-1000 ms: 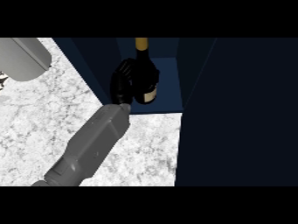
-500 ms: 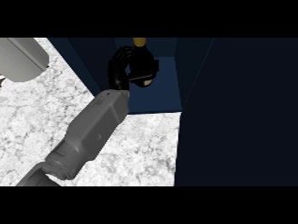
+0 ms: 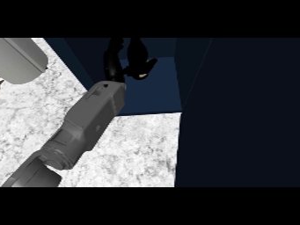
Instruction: Pick up the wine, place it into the cabinet and close the cabinet
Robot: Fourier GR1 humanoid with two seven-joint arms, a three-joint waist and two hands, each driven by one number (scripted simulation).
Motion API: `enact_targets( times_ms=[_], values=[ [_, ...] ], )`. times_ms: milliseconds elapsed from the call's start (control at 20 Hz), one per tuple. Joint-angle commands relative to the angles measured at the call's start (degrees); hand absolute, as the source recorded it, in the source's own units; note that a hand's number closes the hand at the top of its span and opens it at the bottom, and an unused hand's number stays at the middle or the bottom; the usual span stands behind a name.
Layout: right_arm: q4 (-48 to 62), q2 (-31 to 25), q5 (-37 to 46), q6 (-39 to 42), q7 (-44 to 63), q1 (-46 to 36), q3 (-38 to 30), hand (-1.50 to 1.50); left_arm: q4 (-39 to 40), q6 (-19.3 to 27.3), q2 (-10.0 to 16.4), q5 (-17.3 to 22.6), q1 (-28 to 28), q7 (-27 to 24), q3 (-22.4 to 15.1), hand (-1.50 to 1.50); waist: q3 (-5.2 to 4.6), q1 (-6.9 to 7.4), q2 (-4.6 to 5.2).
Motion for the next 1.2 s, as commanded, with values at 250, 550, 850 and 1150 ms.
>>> enact_targets(
  times_ms=[250,550,850,1150],
  values=[
    [-7.6,-0.2,-5.9,0.5,2.7,1.4,-0.1,-1.50,5.1,-0.9,2.6,-2.0,-2.6,1.3,0.6,-1.50,-0.09,-0.34,0.46],
    [-7.7,0.4,-4.0,1.2,1.2,4.5,2.8,-1.50,5.8,1.0,2.0,-2.7,-2.0,-1.1,1.1,-1.50,-0.09,-0.22,0.28],
    [-8.9,-0.2,-5.9,1.9,0.0,7.4,1.0,-1.50,3.3,-4.6,2.1,-3.4,-3.0,-2.7,1.5,-1.50,-0.05,0.16,-0.05],
    [-9.9,-0.8,-6.5,2.8,0.2,8.6,0.4,-1.50,1.0,-9.4,2.0,-4.1,-2.1,-4.6,2.1,-1.50,-0.05,1.05,-0.41]
  ],
)
